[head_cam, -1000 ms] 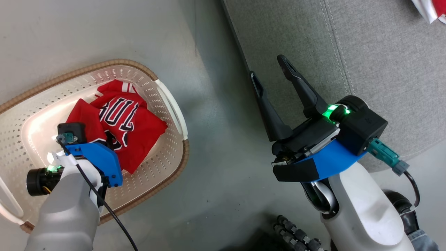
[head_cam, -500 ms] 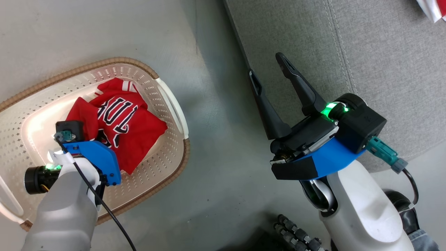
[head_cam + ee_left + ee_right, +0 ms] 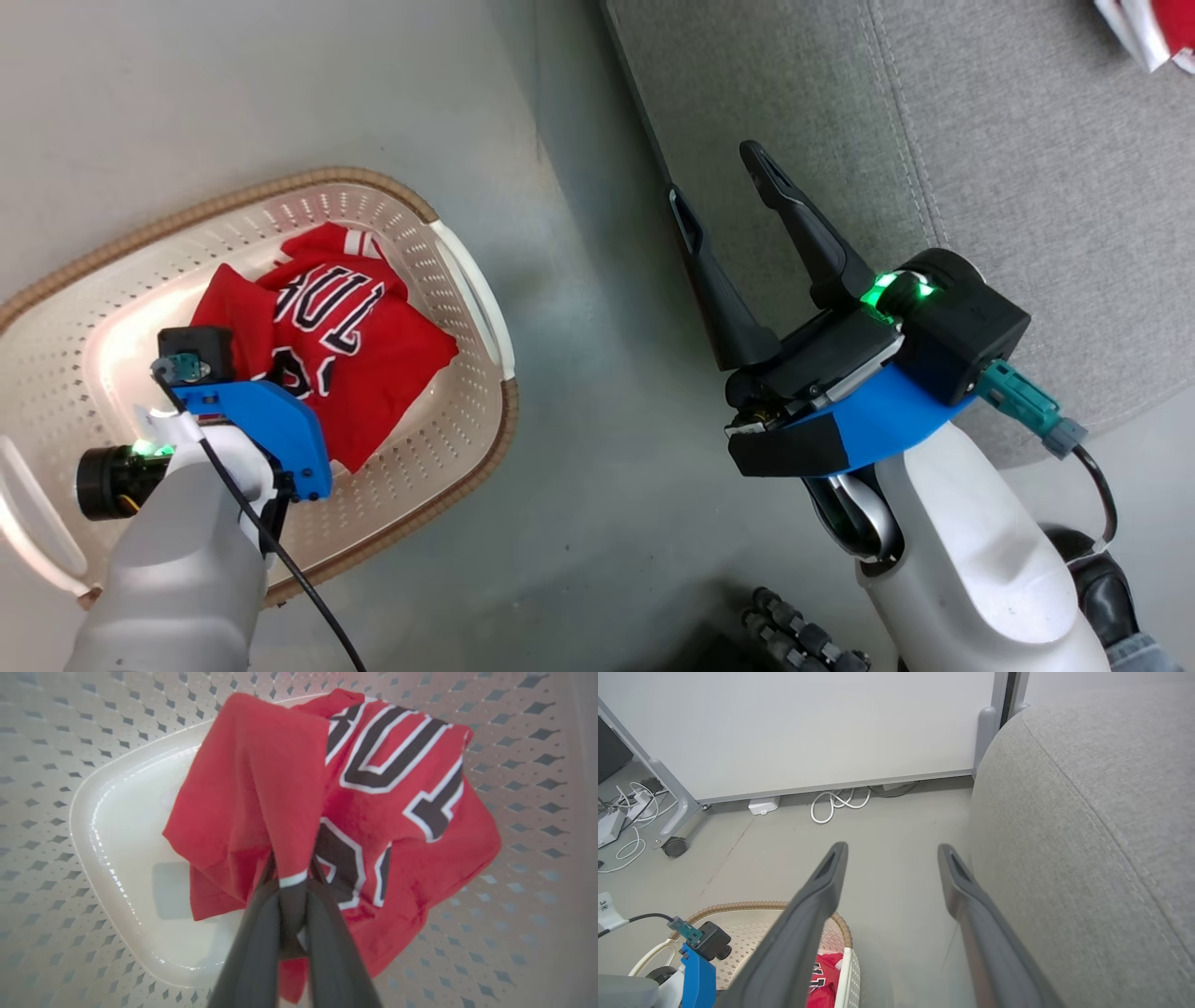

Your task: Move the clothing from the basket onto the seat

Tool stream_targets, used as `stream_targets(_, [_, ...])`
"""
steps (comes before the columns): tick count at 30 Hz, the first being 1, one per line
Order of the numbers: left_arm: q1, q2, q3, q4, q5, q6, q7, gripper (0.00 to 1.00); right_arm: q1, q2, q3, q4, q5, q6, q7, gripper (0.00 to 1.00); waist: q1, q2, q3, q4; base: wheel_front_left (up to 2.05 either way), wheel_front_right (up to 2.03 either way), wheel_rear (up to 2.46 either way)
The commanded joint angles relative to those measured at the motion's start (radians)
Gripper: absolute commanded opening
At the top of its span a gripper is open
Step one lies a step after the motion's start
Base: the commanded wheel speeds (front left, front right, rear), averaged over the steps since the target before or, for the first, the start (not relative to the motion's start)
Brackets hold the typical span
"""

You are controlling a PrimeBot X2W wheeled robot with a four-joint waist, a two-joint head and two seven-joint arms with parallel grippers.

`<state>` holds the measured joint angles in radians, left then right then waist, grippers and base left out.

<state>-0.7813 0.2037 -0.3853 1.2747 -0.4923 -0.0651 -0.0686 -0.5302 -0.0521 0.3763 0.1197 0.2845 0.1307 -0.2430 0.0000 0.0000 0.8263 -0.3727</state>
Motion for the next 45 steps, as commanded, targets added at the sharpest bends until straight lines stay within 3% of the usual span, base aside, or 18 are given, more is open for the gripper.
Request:
stream_targets(1, [-0.006,-0.002,-0.003,0.0,-0.004,-0.004,-0.008,0.0,-0.015,0.003,-0.004,0.004,-0.004,0.0,0.001,1.0,0.0,0.0,-0.013,0.006,0.0,0.0,0.0])
stream_targets(10, [0.028,-0.034,-0.032,0.004,-0.001,-0.031,-0.034,0.0,0.016,0.003,-0.014,0.034,-0.029,0.0,0.019,1.0,0.0,0.0,-0.126,0.042,0.0,0.0,0.0])
stream_targets(28, [0.17,-0.143,-0.113,-0.013,-0.024,-0.067,-0.144,0.0,0.167,-0.038,-0.039,0.076,-0.055,0.0,0.107,1.0,0.0,0.0,-0.513,0.165,0.0,0.0,0.0])
stream_targets(45, [0.242,-0.153,-0.356,-0.234,-0.141,-0.068,-0.116,0.0,0.327,-0.052,-0.103,0.064,-0.036,0.0,0.178,1.0,0.0,0.0,-0.752,0.269,0.0,0.0,0.0])
